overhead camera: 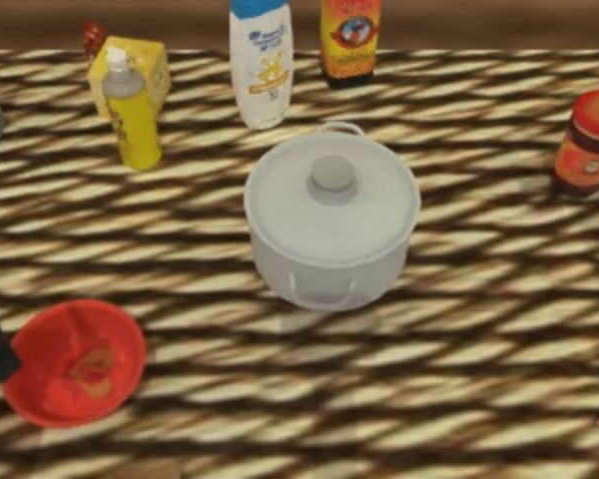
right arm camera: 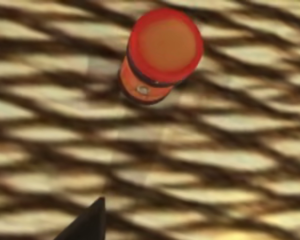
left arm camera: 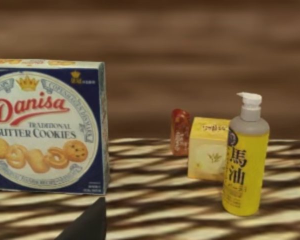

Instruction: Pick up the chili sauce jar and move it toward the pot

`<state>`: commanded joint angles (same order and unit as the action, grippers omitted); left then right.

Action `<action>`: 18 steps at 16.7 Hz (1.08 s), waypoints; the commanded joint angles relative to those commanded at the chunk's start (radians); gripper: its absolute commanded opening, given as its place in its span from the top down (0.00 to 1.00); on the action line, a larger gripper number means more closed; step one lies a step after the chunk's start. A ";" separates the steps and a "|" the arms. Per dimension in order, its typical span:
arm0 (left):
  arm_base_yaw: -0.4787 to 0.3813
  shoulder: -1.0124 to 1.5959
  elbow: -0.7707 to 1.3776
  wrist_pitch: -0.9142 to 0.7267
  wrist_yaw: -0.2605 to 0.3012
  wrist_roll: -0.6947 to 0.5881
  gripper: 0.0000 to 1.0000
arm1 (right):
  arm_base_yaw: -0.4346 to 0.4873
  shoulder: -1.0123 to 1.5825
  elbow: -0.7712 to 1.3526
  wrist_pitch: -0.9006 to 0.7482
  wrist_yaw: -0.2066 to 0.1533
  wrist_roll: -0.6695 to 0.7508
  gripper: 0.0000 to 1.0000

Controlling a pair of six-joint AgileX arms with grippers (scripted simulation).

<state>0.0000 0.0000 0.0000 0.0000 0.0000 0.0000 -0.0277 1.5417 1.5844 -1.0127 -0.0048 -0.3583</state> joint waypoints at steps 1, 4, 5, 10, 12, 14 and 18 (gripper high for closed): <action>0.000 0.000 0.000 0.000 0.000 0.000 0.00 | 0.001 0.097 0.120 -0.054 -0.003 -0.028 0.00; 0.000 0.000 0.000 0.000 0.000 0.000 0.00 | 0.005 0.383 0.462 -0.209 -0.012 -0.110 0.00; 0.000 0.000 0.000 0.000 0.000 0.000 0.00 | 0.007 0.476 0.569 -0.259 -0.015 -0.136 0.00; 0.000 0.000 0.000 0.000 0.000 0.000 0.00 | 0.016 0.897 1.014 -0.474 -0.030 -0.248 0.00; 0.000 0.000 0.000 0.000 0.000 0.000 0.00 | 0.019 1.032 1.145 -0.540 -0.035 -0.282 0.00; 0.000 0.000 0.000 0.000 0.000 0.000 0.00 | 0.021 1.132 1.241 -0.588 -0.040 -0.306 0.00; 0.000 0.000 0.000 0.000 0.000 0.000 0.00 | 0.025 1.215 1.319 -0.625 -0.044 -0.327 0.00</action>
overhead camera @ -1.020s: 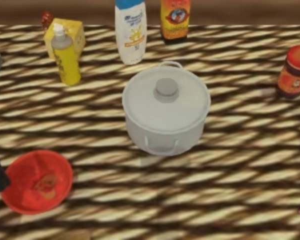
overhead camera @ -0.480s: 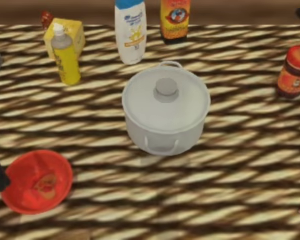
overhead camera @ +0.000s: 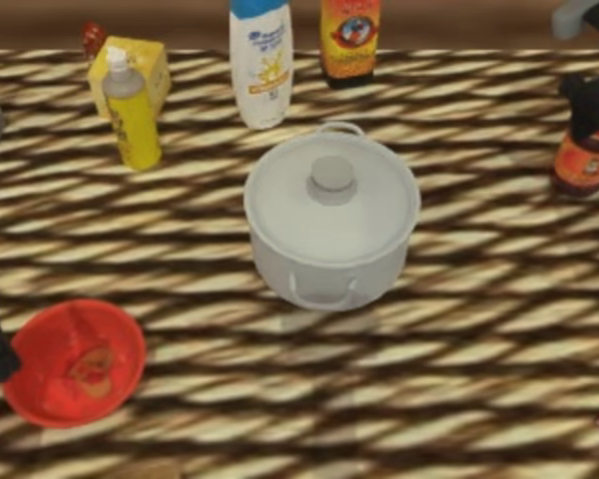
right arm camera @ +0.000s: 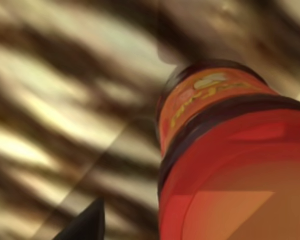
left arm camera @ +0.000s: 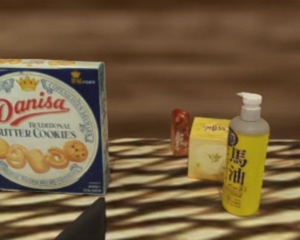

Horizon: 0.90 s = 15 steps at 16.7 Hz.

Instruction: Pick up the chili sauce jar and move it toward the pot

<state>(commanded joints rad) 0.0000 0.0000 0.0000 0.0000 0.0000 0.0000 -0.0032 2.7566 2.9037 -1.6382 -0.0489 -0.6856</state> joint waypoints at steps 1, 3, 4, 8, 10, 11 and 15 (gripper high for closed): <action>0.000 0.000 0.000 0.000 0.000 0.000 0.00 | 0.000 0.000 0.000 0.000 0.000 0.000 0.00; 0.000 0.000 0.000 0.000 0.000 0.000 0.00 | 0.000 0.000 0.000 0.000 0.000 0.000 0.00; 0.000 0.000 0.000 0.000 0.000 0.000 0.00 | 0.000 0.000 0.000 0.000 0.000 0.000 0.00; 0.000 0.000 0.000 0.000 0.000 0.000 0.00 | -0.003 0.032 0.038 -0.009 0.001 -0.001 0.00; 0.000 0.000 0.000 0.000 0.000 0.000 0.00 | -0.001 0.084 0.113 -0.032 0.001 -0.001 0.00; 0.000 0.000 0.000 0.000 0.000 0.000 0.00 | 0.000 0.116 0.160 -0.046 0.002 0.000 0.00; 0.000 0.000 0.000 0.000 0.000 0.000 0.00 | 0.003 0.245 0.349 -0.103 0.004 0.004 0.00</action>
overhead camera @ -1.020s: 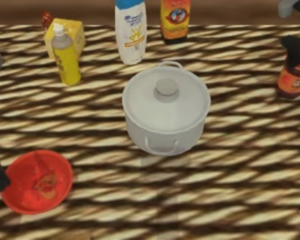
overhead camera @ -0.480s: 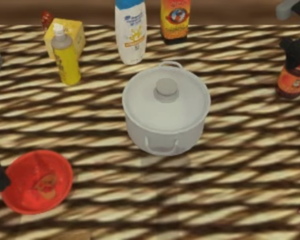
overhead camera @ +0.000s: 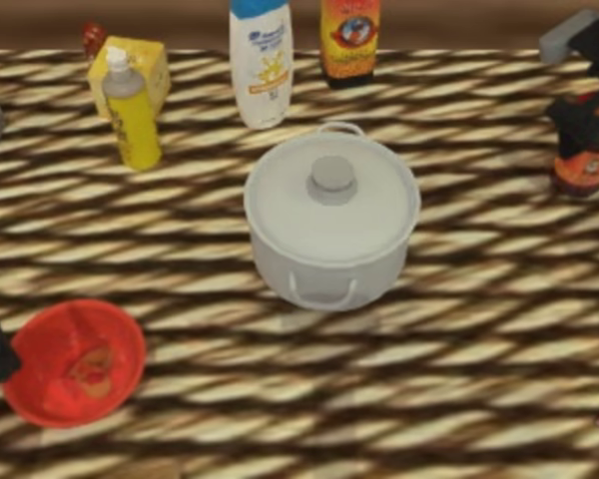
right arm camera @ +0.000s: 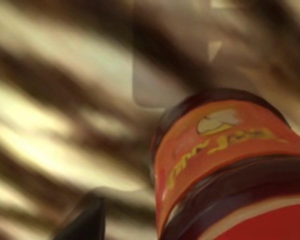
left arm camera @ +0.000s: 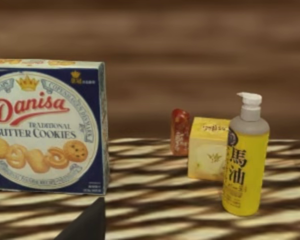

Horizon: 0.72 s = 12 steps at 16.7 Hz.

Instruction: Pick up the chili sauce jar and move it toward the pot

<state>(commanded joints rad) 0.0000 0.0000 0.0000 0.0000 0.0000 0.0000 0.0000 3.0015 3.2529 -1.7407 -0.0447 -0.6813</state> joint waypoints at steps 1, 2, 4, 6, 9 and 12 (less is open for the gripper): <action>0.000 0.000 0.000 0.000 0.000 0.000 0.00 | 0.001 0.026 0.037 -0.011 0.000 0.001 0.00; 0.000 0.000 0.000 0.000 0.000 0.000 0.00 | 0.002 0.045 0.064 -0.019 0.001 0.002 0.00; 0.000 0.000 0.000 0.000 0.000 0.000 0.00 | 0.003 0.064 0.088 -0.026 0.001 0.002 0.00; 0.000 0.000 0.000 0.000 0.000 0.000 0.00 | 0.003 0.064 0.088 -0.026 0.001 0.002 0.00; 0.000 0.000 0.000 0.000 0.000 0.000 0.00 | 0.003 0.064 0.088 -0.026 0.001 0.002 0.15; 0.000 0.000 0.000 0.000 0.000 0.000 0.00 | 0.003 0.064 0.088 -0.026 0.001 0.002 0.38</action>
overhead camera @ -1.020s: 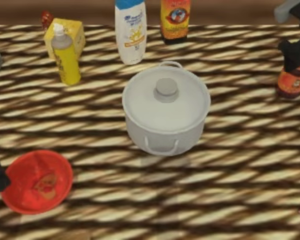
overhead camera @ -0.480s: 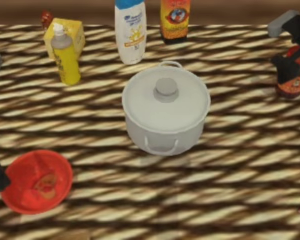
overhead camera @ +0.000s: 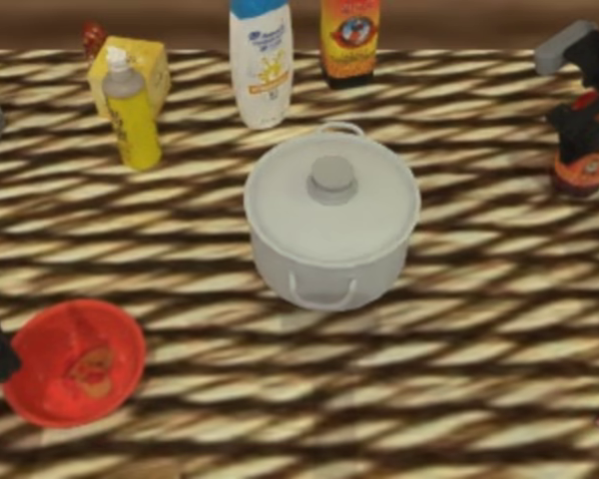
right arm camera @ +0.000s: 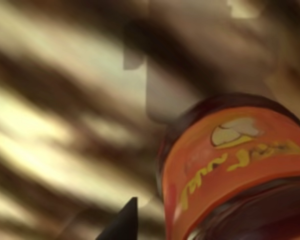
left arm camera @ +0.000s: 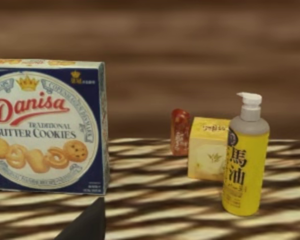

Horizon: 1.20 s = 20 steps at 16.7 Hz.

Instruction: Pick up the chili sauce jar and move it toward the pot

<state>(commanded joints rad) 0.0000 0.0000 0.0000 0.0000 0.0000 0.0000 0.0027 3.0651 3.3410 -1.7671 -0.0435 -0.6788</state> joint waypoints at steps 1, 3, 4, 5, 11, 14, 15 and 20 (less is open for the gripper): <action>0.000 0.000 0.000 0.000 0.000 0.000 0.00 | 0.000 0.000 0.000 0.000 0.000 0.000 0.45; 0.000 0.000 0.000 0.000 0.000 0.000 0.00 | 0.000 0.000 0.000 0.000 0.000 0.000 0.60; 0.000 0.000 0.000 0.000 0.000 0.000 0.00 | 0.000 0.000 0.000 0.000 0.000 0.000 0.68; 0.000 0.000 0.000 0.000 0.000 0.000 0.00 | 0.000 0.000 0.000 0.000 0.000 0.000 0.75; 0.000 0.000 0.000 0.000 0.000 0.000 0.00 | 0.000 0.000 0.000 0.000 0.000 0.000 1.00; 0.000 0.000 0.000 0.000 0.000 0.000 0.00 | 0.000 0.000 0.000 0.000 0.000 0.000 1.00; 0.000 0.000 0.000 0.000 0.000 0.000 0.00 | 0.000 0.000 0.000 0.000 0.000 0.000 1.00; 0.000 0.000 0.000 0.000 0.000 0.000 0.00 | 0.002 -0.028 -0.030 0.014 -0.002 -0.004 1.00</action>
<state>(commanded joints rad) 0.0000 0.0000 0.0000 0.0000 0.0000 0.0000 0.0044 3.0368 3.3105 -1.7526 -0.0457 -0.6825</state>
